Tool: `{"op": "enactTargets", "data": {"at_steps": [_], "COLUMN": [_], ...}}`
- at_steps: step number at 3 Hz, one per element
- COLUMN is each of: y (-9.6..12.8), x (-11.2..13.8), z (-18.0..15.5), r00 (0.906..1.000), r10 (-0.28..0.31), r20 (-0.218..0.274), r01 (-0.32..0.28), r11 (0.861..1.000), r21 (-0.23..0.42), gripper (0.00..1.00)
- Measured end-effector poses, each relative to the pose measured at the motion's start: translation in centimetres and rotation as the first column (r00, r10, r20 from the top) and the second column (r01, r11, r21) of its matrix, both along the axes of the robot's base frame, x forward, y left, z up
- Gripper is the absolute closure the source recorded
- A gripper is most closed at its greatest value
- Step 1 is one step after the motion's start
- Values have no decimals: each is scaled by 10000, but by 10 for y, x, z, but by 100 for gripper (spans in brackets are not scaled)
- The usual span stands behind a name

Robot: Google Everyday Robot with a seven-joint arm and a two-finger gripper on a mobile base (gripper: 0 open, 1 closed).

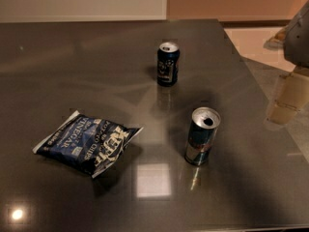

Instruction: Move blue chip bag near pepsi can

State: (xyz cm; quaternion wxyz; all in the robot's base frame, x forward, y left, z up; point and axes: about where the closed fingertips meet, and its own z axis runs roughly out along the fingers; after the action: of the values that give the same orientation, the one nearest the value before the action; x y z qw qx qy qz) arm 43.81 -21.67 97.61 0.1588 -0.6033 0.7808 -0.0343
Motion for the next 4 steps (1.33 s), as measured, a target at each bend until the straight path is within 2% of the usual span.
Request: {"op": "enactTargets", "data": {"at_steps": [1,2,3,4], "y": [0,10,34,68], "x": [0,7,22,29], "z": [0,3,1,1], "r00": [10000,9998,9985,9923], "r10": [0,207,549,1002], "r20": [0,70,-72,-725], "r01": [0,-208,-545,-913], "r11": [10000,9997,9974,9888], "r21": [0,107,477,1177], "gripper": [0,0,0,0]}}
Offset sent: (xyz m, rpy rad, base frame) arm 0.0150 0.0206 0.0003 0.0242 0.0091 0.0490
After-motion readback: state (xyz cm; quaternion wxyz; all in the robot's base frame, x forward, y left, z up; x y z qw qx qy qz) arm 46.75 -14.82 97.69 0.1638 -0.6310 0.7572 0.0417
